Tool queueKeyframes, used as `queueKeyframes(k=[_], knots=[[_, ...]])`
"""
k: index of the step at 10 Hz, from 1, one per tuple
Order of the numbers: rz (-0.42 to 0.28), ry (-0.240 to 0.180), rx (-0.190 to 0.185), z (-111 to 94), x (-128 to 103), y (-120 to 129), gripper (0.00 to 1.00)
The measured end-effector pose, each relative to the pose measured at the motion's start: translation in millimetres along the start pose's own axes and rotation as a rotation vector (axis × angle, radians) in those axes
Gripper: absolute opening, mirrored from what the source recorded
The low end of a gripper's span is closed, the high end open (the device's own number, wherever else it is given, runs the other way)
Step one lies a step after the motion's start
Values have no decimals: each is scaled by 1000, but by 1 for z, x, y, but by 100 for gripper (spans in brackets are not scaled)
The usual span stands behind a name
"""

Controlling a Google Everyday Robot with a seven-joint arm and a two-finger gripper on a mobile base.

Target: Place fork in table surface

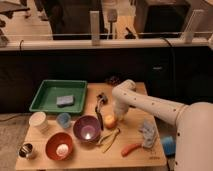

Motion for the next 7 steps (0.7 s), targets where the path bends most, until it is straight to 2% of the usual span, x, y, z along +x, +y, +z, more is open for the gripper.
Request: queueKeyframes(k=[3,5,7], knots=[[3,2,4,-4,0,1,0],[22,4,39,-27,5,7,0],[34,8,77,-64,5,10,0]])
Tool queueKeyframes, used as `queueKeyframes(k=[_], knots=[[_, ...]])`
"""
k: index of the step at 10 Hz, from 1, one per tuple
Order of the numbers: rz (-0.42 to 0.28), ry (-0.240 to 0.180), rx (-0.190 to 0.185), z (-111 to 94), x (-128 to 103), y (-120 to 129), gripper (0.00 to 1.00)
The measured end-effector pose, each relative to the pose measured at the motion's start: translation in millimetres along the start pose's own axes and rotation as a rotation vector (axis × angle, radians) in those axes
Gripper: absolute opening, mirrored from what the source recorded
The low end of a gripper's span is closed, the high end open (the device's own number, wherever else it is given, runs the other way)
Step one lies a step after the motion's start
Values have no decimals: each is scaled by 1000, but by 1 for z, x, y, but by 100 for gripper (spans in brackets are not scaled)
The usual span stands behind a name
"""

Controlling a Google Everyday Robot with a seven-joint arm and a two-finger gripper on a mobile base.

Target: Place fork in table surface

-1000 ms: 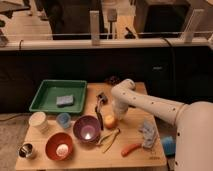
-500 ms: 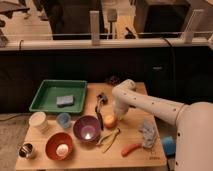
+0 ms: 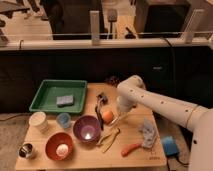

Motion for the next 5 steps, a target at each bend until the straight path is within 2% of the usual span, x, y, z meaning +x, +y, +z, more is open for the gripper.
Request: queueKeyframes(k=[2,5], knots=[[8,16,29,-32,2,3,0],[8,48,47,-61,0,3,0]])
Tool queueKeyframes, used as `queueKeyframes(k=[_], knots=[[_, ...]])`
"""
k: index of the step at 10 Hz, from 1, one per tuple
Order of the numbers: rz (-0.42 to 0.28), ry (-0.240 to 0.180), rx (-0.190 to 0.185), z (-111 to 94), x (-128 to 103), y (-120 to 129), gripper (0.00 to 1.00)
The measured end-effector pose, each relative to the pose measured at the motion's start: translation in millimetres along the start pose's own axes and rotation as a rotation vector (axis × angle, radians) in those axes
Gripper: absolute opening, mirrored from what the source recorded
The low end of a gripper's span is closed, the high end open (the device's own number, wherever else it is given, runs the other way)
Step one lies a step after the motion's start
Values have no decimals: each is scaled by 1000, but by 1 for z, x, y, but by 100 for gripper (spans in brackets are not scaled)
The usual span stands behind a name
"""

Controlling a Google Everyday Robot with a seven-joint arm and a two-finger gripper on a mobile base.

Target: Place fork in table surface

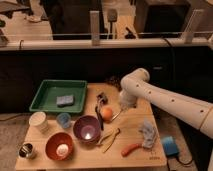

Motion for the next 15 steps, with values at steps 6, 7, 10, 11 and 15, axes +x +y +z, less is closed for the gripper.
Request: queueKeyframes(k=[6,7,10,11,15], knots=[[19,6,11,-16,-3,2,0],[30,1,4,-8,-1,4,0],[81,-20,-17,19,12,12,0],[97,-29,-22,27,15,14,0],[214,-67,-48,67,21,22,7]])
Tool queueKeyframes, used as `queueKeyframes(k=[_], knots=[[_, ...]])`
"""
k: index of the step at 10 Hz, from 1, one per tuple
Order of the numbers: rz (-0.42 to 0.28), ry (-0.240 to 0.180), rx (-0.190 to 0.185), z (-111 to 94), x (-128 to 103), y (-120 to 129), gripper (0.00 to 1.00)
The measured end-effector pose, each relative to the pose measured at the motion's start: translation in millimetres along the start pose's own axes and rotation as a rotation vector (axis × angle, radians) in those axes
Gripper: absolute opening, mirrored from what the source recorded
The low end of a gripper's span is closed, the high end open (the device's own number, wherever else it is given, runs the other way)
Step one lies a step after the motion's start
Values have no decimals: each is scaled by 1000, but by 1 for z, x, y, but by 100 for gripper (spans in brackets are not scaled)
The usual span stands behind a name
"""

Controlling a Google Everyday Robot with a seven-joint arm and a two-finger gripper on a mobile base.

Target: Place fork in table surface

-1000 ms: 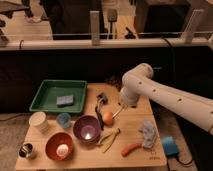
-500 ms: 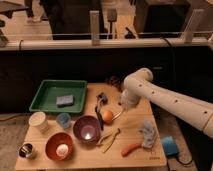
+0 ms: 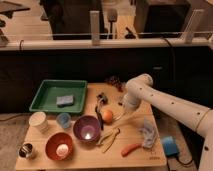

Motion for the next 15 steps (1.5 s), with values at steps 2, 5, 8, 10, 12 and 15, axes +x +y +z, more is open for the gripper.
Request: queueKeyframes(k=[2,5,8,10,12,15], knots=[[71,-31,-14,23,7,4,27],[134,-71,-24,41,12,10,56],[149,-84,-36,44,13,13,80],[148,-81,-39,42,12,14,80],[138,-72,-39,35,11,13,80],[104,-32,-7,4,5,9,80]])
